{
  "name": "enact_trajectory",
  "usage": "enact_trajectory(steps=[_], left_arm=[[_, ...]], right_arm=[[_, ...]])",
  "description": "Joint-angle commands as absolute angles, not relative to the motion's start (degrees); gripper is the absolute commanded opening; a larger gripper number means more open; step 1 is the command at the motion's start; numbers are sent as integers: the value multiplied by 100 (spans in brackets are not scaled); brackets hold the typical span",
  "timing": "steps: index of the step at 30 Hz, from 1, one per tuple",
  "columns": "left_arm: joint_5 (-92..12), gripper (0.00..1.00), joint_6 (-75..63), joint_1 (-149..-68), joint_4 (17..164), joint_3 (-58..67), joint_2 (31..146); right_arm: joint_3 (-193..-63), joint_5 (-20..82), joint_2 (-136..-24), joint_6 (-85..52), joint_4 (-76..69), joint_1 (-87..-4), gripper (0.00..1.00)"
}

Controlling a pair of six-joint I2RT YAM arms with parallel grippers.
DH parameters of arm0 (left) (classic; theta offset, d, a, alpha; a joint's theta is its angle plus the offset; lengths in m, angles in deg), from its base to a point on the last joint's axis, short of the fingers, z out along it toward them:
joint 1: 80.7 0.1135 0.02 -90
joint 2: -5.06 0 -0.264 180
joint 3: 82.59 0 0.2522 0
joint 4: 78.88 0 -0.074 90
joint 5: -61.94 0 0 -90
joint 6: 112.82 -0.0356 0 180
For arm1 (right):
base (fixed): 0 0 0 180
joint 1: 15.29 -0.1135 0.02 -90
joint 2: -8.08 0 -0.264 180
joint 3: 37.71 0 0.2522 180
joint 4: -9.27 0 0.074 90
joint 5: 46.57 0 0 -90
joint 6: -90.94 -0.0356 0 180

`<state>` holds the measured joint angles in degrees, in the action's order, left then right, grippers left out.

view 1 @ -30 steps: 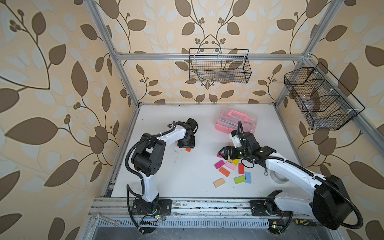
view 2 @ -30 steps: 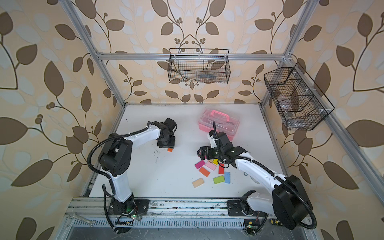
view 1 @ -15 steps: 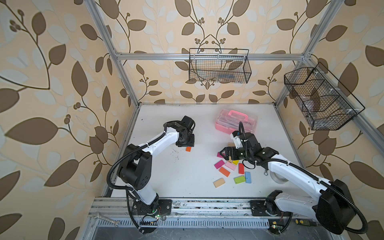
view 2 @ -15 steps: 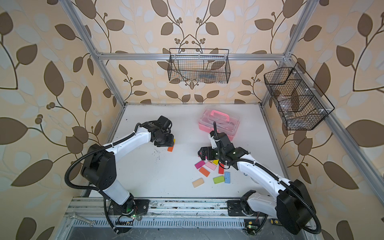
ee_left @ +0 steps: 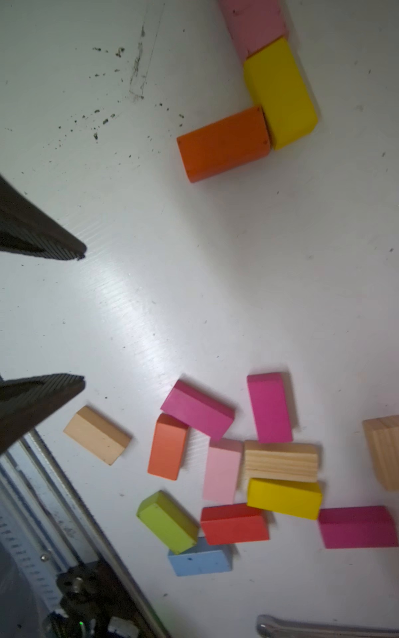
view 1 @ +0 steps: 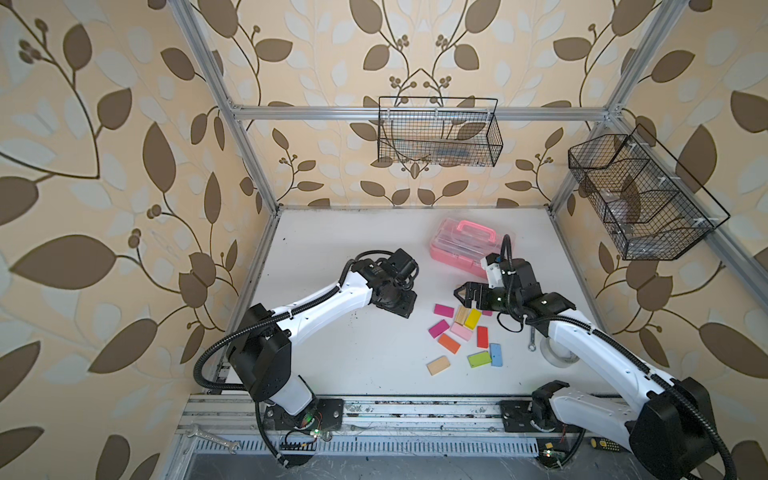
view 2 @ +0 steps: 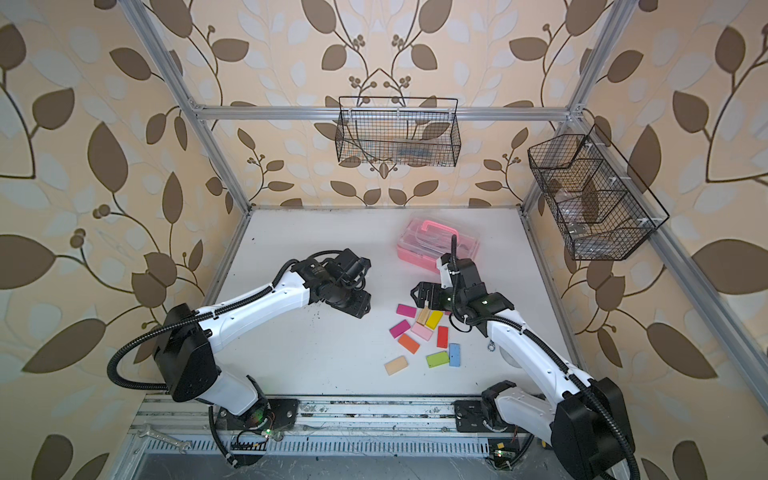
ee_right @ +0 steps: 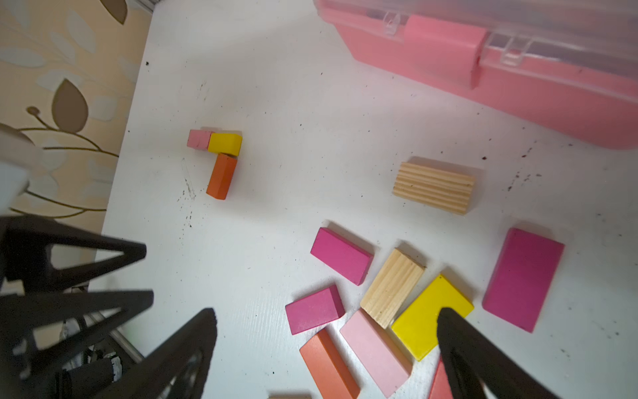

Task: Assemble the number 7 with building blocks
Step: Assemble the building block at the center of the board, then pick up the building block from the center of the board.

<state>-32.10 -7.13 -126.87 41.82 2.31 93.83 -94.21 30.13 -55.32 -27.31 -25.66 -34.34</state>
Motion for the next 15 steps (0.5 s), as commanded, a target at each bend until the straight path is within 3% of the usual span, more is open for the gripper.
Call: enact_trajectory(steps=[1,10,15], left_arm=[[-3045,55,-910,-13147,3901,244,9398],[-2787,54,-778,-14124,4228,400,10038],[-2705,53,-829,-14535,4131,751,10792]], right_arm=[[-9275,2682,-5323,-2678,-2795,-3126,100],[-8960,2038,-4791,-2721,-2794,-1893,100],[-8952,1996,-4677,-2705,-2858,-1687,100]])
